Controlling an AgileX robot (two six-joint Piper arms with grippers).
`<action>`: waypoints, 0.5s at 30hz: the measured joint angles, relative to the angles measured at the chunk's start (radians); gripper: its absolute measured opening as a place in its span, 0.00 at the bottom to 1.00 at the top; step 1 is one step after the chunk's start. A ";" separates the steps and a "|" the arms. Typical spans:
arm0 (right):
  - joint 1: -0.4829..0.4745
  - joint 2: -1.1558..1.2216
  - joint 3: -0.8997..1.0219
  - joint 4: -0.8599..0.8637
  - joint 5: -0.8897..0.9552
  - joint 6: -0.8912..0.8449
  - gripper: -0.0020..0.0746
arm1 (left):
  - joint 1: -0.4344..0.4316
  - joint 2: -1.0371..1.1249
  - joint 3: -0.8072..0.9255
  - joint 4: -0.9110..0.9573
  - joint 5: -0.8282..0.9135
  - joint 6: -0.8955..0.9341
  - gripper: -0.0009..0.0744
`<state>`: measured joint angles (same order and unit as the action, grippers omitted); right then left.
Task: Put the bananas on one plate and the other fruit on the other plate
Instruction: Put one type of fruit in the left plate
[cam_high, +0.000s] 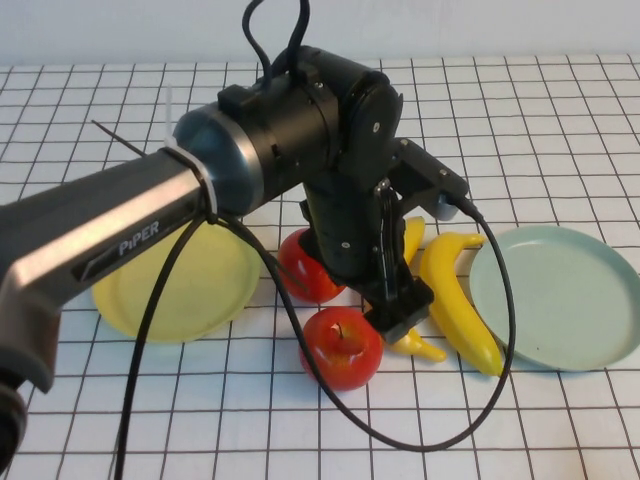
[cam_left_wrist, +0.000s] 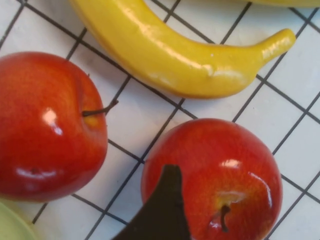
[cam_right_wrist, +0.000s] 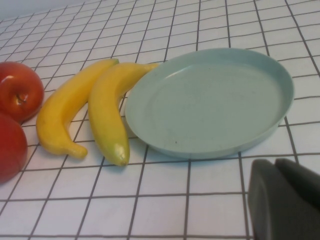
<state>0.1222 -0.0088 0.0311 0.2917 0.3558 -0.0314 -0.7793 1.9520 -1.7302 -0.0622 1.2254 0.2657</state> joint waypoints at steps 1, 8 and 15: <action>0.000 0.000 0.000 0.000 0.000 0.000 0.00 | 0.000 0.000 0.002 0.000 0.000 -0.005 0.90; 0.000 0.000 0.000 0.000 0.000 0.000 0.00 | 0.000 0.002 0.077 0.030 0.000 -0.012 0.90; 0.000 0.000 0.000 0.000 0.000 0.000 0.00 | 0.000 0.006 0.098 0.072 0.000 -0.012 0.90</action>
<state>0.1222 -0.0088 0.0311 0.2917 0.3558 -0.0314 -0.7793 1.9577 -1.6325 0.0099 1.2254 0.2533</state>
